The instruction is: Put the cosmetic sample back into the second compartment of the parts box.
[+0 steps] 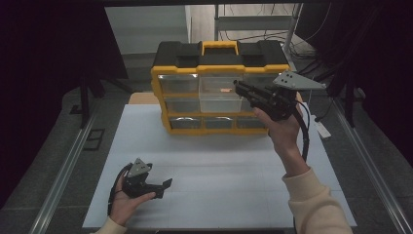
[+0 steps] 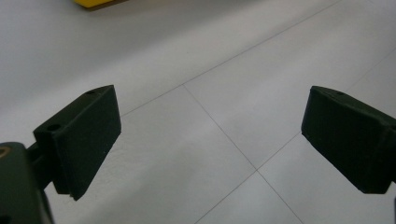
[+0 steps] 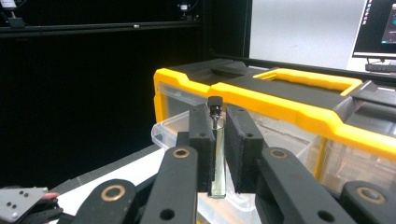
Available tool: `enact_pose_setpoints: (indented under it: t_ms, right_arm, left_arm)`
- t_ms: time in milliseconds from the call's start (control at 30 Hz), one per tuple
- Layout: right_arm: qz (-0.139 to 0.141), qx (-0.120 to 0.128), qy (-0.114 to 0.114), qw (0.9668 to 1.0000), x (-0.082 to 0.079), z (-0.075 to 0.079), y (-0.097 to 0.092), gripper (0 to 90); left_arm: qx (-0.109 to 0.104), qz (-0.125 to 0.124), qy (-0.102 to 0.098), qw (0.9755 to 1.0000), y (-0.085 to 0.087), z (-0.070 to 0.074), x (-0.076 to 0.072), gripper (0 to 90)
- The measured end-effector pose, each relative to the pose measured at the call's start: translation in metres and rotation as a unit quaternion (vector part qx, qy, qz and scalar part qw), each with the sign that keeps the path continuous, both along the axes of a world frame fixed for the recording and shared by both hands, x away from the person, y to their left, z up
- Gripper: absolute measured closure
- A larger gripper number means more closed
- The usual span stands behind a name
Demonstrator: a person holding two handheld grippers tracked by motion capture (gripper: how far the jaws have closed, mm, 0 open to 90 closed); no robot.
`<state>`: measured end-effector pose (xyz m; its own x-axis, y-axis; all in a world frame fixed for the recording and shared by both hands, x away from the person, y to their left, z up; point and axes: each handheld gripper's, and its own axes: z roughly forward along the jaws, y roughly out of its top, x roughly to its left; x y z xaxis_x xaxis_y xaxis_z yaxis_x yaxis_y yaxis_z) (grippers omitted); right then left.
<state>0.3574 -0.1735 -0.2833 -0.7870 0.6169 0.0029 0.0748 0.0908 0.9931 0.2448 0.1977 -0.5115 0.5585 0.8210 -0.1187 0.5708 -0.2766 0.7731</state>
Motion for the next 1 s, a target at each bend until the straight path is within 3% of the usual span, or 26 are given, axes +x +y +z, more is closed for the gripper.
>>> enact_pose_setpoints:
  t_ms: [300, 500, 1000]
  right_arm:
    - [-0.003, -0.012, 0.003, 0.9999, 0.008, 0.007, 0.009, 81.4]
    - [-0.008, -0.008, 0.004, 0.9999, 0.017, 0.006, 0.017, 81.4]
    - [-0.019, -0.025, 0.016, 0.9994, 0.039, 0.003, 0.028, 81.4]
  left_arm:
    - [0.000, 0.000, -0.001, 1.0000, 0.000, 0.000, 0.000, 5.4]
    - [0.000, 0.000, -0.001, 1.0000, 0.000, 0.000, 0.000, 5.5]
    - [0.002, -0.002, 0.000, 1.0000, 0.001, 0.000, 0.000, 5.6]
